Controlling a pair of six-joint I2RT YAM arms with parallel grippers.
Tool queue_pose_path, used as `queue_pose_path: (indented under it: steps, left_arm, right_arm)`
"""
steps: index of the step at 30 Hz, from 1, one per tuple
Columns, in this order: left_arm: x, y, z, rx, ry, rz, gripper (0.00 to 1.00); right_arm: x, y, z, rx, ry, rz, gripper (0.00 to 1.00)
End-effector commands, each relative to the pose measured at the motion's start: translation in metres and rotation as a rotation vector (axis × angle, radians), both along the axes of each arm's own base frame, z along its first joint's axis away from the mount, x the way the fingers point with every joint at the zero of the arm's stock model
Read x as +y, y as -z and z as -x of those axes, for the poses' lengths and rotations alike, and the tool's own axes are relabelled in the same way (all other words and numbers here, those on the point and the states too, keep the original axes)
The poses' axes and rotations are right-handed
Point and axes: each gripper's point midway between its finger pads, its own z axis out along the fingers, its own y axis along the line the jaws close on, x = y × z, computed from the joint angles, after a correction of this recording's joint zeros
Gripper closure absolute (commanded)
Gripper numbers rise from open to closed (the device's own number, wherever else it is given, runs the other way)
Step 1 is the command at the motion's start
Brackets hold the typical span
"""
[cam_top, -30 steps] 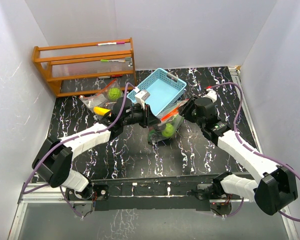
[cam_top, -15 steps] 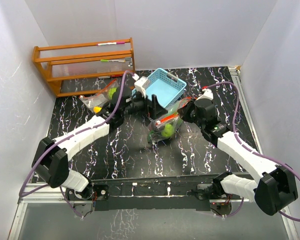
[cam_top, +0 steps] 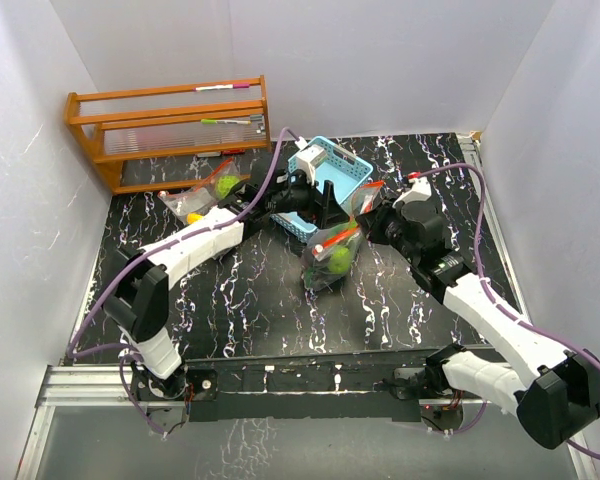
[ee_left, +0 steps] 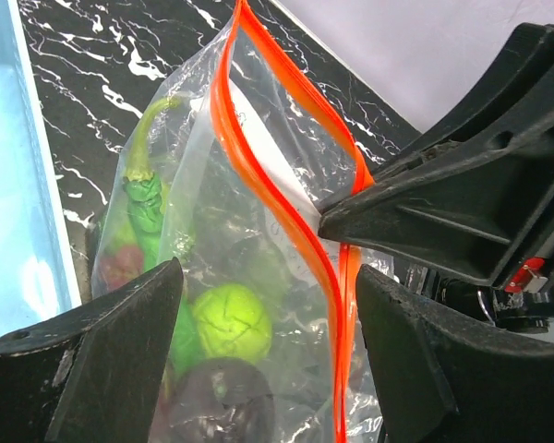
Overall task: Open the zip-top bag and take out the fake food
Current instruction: Open the zipper of the food storage bag at the center of the board.
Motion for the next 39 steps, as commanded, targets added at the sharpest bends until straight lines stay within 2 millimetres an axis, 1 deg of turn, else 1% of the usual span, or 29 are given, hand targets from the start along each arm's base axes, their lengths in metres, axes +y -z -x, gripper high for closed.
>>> queue_pose_path:
  steps: [1,3,7,12,15,17,18,22,24,25,26,27,30,32,36,39]
  left_arm:
    - [-0.012,-0.017,0.006,-0.002,0.044,0.041,0.27]
    - [-0.019,-0.015,0.004,0.012,0.048,0.045,0.27]
    - [-0.025,-0.018,-0.001,0.004,0.031,0.053,0.25]
    - [-0.031,-0.013,-0.014,-0.001,-0.010,0.032,0.25]
    - [-0.036,-0.008,-0.021,0.001,-0.020,0.016,0.28]
    - [-0.040,-0.004,-0.023,0.004,-0.015,0.002,0.36]
    - [-0.042,-0.004,-0.025,-0.001,-0.017,-0.002,0.43]
    - [-0.045,0.005,-0.033,0.000,-0.040,-0.032,0.69]
    - [-0.046,0.007,-0.036,0.004,-0.046,-0.039,0.85]
    - [-0.046,0.006,-0.037,0.002,-0.050,-0.039,0.95]
    - [-0.046,0.004,-0.037,0.000,-0.052,-0.037,1.00]
    - [-0.045,0.001,-0.037,-0.006,-0.056,-0.036,1.00]
    - [-0.037,-0.013,-0.039,-0.043,-0.091,-0.043,1.00]
    - [-0.027,-0.025,-0.042,-0.080,-0.129,-0.059,1.00]
    - [-0.003,-0.046,-0.049,-0.140,-0.215,-0.101,1.00]
    - [0.025,-0.061,-0.054,-0.161,-0.283,-0.138,1.00]
  right_arm:
    - [-0.005,-0.018,-0.005,-0.087,0.014,0.008,0.93]
    - [-0.006,-0.014,-0.005,-0.081,0.016,0.017,0.93]
    - [-0.003,-0.011,-0.003,-0.072,-0.003,0.018,0.93]
    - [0.002,-0.016,-0.001,-0.087,-0.036,0.012,0.93]
    - [0.003,-0.017,0.000,-0.090,-0.048,0.013,0.93]
    - [0.003,-0.016,0.001,-0.089,-0.052,0.016,0.93]
    - [0.004,-0.016,0.001,-0.089,-0.058,0.016,0.93]
    - [0.006,-0.015,0.002,-0.089,-0.072,0.019,0.93]
    - [0.006,-0.015,0.003,-0.088,-0.075,0.021,0.93]
    - [0.006,-0.015,0.003,-0.088,-0.075,0.022,0.93]
    - [0.006,-0.015,0.002,-0.089,-0.074,0.023,0.93]
    - [0.006,-0.015,0.002,-0.088,-0.073,0.025,0.93]
    - [0.007,-0.017,-0.001,-0.091,-0.073,0.029,0.93]
    - [0.012,-0.022,-0.005,-0.102,-0.093,0.027,0.93]
    - [0.033,-0.038,-0.022,-0.124,-0.150,0.008,0.93]
    - [0.063,-0.058,-0.033,-0.182,-0.206,-0.021,0.93]
